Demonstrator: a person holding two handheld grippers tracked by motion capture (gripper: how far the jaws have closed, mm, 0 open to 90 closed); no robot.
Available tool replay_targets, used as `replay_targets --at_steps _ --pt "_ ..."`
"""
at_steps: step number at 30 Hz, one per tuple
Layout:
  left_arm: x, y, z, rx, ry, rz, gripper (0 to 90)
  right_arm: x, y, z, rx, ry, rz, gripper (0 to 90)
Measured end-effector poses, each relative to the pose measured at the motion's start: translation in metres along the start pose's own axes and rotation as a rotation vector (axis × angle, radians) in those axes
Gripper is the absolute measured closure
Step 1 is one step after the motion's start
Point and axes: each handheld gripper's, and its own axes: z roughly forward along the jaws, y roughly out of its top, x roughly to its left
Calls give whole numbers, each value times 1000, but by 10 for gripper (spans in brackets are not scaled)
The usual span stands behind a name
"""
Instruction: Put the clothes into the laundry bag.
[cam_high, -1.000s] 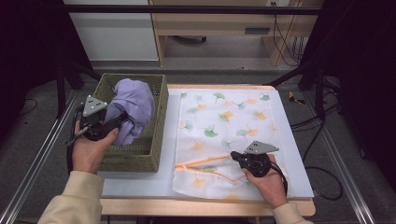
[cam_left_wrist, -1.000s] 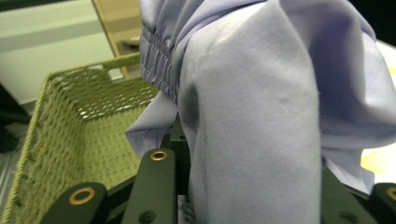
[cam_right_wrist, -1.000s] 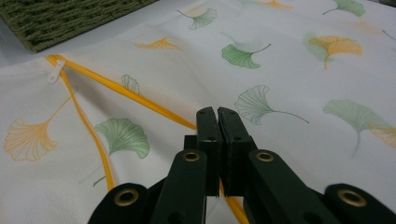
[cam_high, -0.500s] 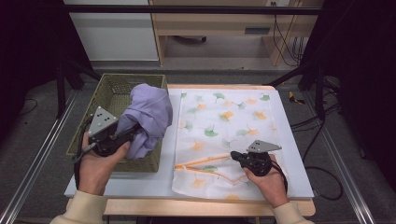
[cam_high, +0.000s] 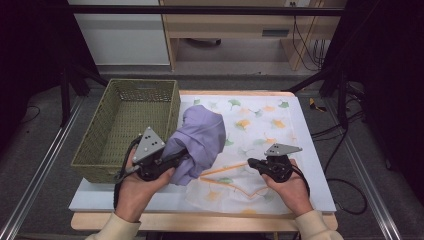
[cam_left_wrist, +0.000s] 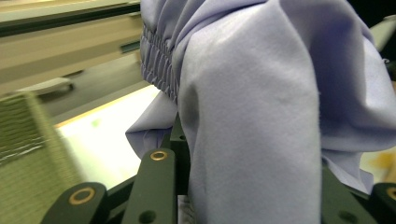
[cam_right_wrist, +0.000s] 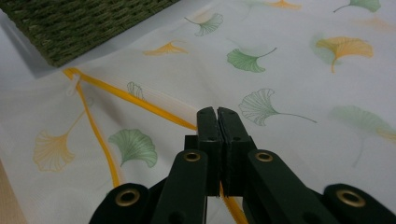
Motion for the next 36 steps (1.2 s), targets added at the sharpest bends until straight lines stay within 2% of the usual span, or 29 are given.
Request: replay_targets --at_steps 4,6,8,17,24,28,36 --pt "-17 -3 6 -13 -23 7 667 -3 6 3 24 21 11 889" --pt "-25 -5 8 -2 -22 28 667 -4 7 4 35 19 17 890" --pt "-29 -7 8 3 -25 31 667 -4 8 4 33 25 22 889" --pt "-33 -13 9 34 -45 55 666 -4 6 -1 28 36 23 889" --pt "-47 -17 16 42 -77 75 666 -9 12 -3 33 43 39 889" --pt "-58 -19 20 43 -96 92 665 -9 20 -6 33 44 31 890" --pt "-69 -32 34 90 -119 103 665 -11 33 -12 9 36 21 890"
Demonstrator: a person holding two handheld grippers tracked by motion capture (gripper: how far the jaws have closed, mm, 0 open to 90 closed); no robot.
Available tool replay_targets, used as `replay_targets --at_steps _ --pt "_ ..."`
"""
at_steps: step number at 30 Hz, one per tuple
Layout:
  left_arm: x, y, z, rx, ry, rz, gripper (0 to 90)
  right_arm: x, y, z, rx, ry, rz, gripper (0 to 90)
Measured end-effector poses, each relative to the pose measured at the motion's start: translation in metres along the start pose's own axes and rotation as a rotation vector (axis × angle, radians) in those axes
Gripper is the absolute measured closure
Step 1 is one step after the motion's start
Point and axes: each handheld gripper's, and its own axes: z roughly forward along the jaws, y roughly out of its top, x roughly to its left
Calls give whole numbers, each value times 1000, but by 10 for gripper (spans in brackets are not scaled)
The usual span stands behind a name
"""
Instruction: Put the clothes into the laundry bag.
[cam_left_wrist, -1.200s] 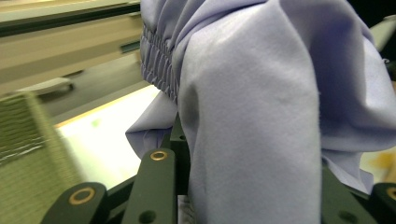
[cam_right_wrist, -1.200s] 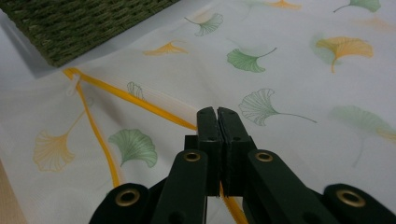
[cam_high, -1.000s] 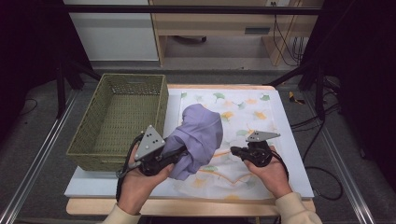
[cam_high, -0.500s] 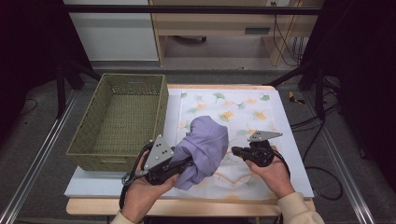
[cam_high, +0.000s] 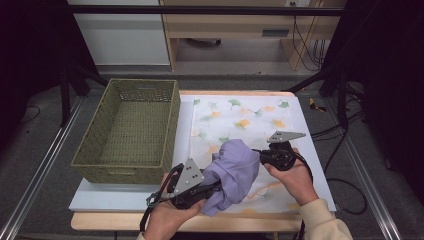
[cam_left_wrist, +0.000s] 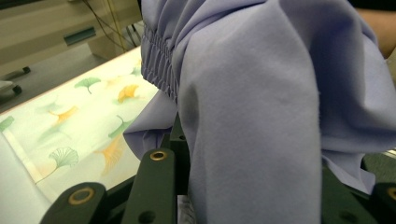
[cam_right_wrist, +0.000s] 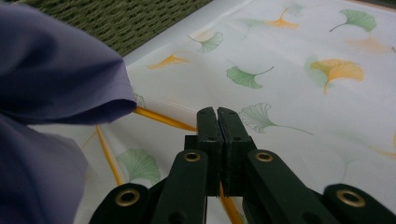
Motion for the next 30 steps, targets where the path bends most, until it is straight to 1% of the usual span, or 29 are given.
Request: replay_targets --at_steps 1,3,8,11,12,13,14,15,18,19,21,23,28,29,30 --pt "0 -1 2 3 -5 -5 665 -1 1 0 -6 0 -6 890" --pt "-3 -4 6 16 -23 -7 665 -1 2 1 -7 -2 2 890" --pt "-14 -6 18 40 -55 7 664 1 6 2 -12 -5 -15 890" --pt "-18 -6 21 36 -71 -4 663 1 8 -1 -22 -13 -18 890" --pt "-19 -7 23 47 -78 2 663 0 8 -3 -29 -11 -11 890" --pt "-20 -9 25 55 -79 2 663 -1 10 -5 -36 -9 1 890" --pt "-20 -10 27 68 -78 9 662 -1 11 -5 -45 -9 1 890" --pt "-20 -11 28 73 -79 6 662 -1 12 -6 -42 -10 -1 890" --pt "-20 -17 35 87 -80 -15 662 0 17 -6 -45 -17 -15 890" --pt "-20 -19 37 101 -79 -15 662 0 18 -6 -47 -18 -13 890" --pt "-19 -21 40 115 -77 -18 661 1 21 -6 -48 -24 -23 890" --pt "-18 -22 44 130 -82 -29 660 3 24 -7 -48 -24 -30 890" --pt "-14 -23 52 158 -81 -32 658 8 29 -10 -55 -21 -43 890" --pt "-15 -24 53 154 -79 -42 657 8 30 -10 -59 -22 -44 891" --pt "-14 -24 54 158 -76 -40 657 9 30 -11 -60 -24 -48 890"
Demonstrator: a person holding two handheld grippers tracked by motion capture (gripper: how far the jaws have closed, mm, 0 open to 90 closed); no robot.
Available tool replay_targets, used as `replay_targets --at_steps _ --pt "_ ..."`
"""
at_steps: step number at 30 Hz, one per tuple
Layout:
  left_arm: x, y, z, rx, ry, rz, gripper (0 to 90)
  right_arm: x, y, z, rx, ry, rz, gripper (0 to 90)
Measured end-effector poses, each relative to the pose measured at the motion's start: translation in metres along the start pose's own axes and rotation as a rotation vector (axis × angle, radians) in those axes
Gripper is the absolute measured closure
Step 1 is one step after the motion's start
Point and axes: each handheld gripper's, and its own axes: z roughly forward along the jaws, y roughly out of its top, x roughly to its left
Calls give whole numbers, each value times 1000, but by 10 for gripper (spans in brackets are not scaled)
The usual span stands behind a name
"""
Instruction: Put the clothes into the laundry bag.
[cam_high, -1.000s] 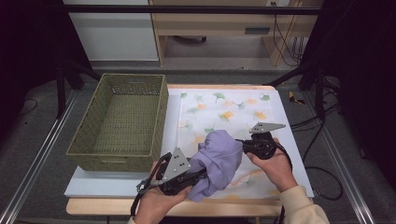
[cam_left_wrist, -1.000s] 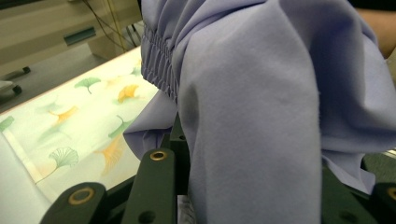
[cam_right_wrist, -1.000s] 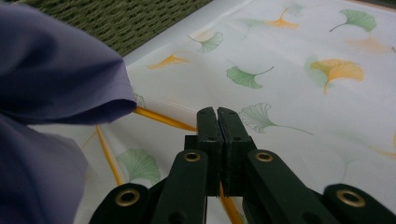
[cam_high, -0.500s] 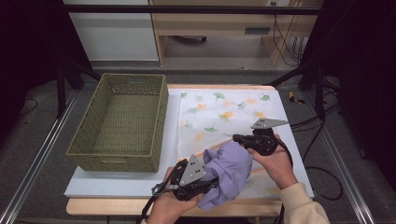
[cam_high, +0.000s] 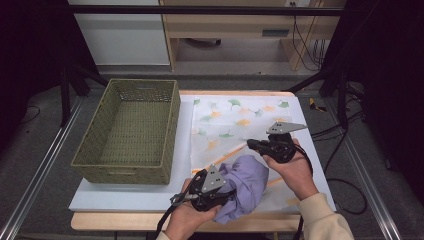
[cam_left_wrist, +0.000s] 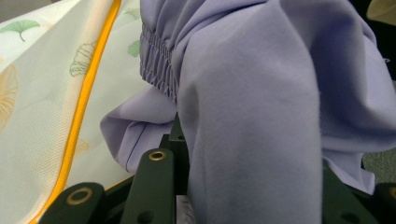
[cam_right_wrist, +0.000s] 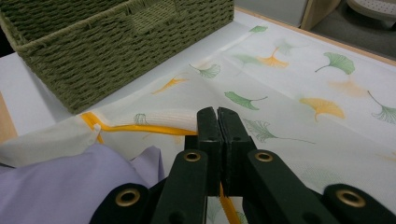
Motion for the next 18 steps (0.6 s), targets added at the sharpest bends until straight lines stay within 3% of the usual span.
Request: replay_targets --at_steps 9,15,18 --pt "6 7 16 49 17 -18 656 4 2 -4 -14 5 -5 890" --pt "11 14 32 102 54 -22 651 5 3 -7 -24 5 -15 890" --pt "16 16 39 113 78 -53 651 7 5 -9 -31 10 -13 890"
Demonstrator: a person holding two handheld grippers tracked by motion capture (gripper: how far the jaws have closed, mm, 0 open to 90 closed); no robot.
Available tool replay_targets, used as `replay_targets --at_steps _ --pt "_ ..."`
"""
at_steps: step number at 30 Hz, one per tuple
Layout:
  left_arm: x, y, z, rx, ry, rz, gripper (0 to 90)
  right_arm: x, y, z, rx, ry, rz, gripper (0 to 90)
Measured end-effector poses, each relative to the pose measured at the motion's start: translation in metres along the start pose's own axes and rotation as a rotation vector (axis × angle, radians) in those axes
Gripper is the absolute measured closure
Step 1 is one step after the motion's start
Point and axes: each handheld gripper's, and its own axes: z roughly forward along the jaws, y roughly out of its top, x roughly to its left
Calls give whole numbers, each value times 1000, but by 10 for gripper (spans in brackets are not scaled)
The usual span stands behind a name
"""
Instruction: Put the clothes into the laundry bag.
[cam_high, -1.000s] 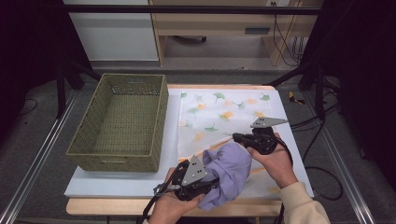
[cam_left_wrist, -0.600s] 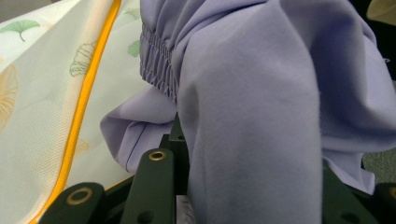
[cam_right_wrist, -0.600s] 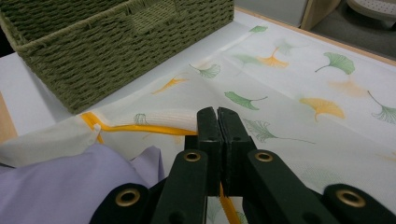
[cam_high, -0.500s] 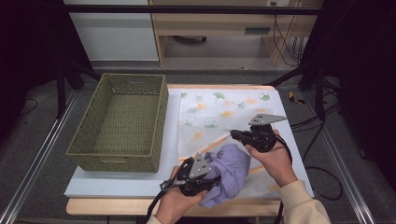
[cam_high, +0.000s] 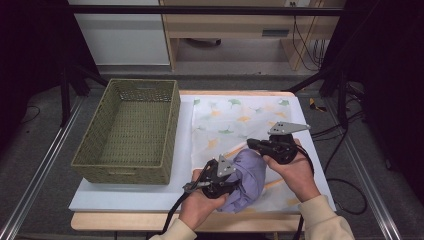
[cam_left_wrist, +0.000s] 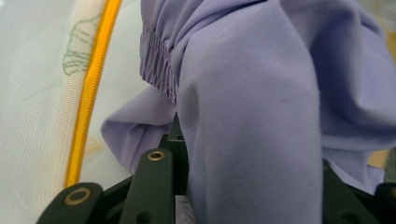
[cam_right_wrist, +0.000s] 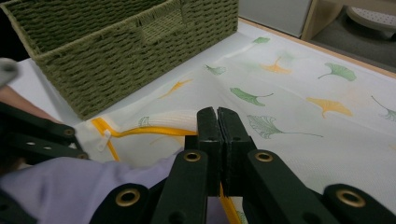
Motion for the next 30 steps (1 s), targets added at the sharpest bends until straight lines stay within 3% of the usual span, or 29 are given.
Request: replay_targets --at_steps 5,8,10,13,17,24,30 --pt "5 11 10 -23 35 -47 648 4 5 -3 -10 6 -10 890" --pt "8 20 19 -73 104 -81 622 3 7 -4 -13 1 -13 890" --pt "10 22 27 -101 129 -99 553 2 6 -4 -13 -4 -8 890" --pt "13 19 39 -105 107 -115 335 -1 3 -3 -7 -8 -3 890" --pt "10 14 34 -164 86 -128 236 -5 -4 -1 1 -10 8 890" --pt "-1 8 9 -251 36 -117 221 -5 -14 2 1 -5 27 890" --pt "-11 3 -5 -279 43 -85 253 0 -20 4 1 5 35 890"
